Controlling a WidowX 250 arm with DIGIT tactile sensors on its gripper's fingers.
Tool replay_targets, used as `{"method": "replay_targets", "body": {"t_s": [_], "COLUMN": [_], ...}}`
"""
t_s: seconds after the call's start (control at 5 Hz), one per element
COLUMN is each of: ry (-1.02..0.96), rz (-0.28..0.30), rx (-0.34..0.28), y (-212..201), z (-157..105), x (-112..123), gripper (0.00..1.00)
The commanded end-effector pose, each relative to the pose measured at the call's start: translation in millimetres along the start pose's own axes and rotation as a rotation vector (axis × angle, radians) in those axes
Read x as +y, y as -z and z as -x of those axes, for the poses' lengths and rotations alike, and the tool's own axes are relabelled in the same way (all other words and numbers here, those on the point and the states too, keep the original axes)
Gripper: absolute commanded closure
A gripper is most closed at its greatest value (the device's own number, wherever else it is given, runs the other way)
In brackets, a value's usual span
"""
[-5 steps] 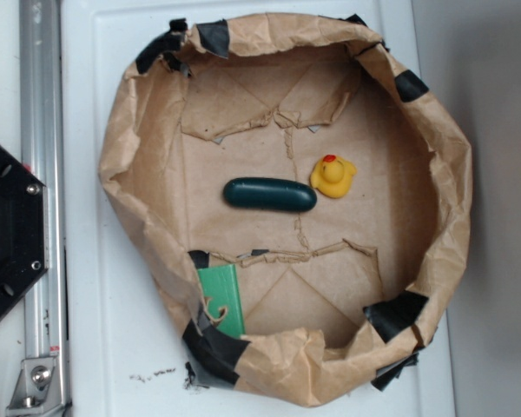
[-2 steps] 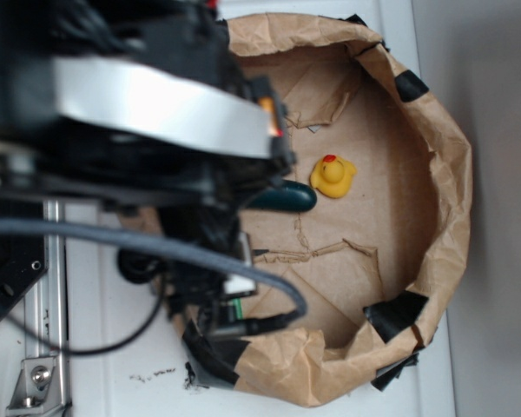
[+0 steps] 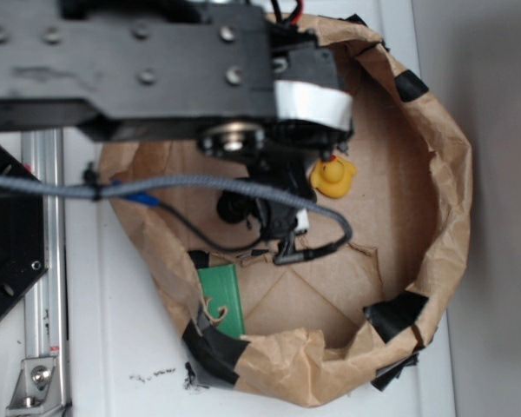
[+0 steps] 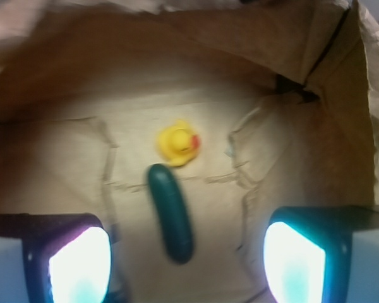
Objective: Grab the yellow duck.
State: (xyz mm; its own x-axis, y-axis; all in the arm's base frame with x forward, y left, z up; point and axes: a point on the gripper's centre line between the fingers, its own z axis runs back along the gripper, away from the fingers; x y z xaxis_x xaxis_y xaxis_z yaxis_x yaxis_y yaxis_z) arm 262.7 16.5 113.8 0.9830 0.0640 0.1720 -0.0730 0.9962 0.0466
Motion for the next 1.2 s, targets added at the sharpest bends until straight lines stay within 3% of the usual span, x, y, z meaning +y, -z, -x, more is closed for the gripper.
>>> {"method": "replay_targets", "body": {"t_s": [0.0, 0.2, 0.4, 0.6, 0.8, 1.0], "ry": [-0.081, -0.181, -0.241, -0.304, -0.337, -0.321], "rz": [0.013, 0.011, -0.062, -0.089, -0.061, -0.088], "rx": [-0.048, -0.068, -0.059, -0.053, -0.068, -0.061], "y": [6, 23, 34, 50, 53, 56], "z": [-11, -23, -28, -34, -40, -40], "x": [41, 39, 30, 19, 16, 18], "gripper": [0.00, 0.00, 0.00, 0.00, 0.00, 0.00]}}
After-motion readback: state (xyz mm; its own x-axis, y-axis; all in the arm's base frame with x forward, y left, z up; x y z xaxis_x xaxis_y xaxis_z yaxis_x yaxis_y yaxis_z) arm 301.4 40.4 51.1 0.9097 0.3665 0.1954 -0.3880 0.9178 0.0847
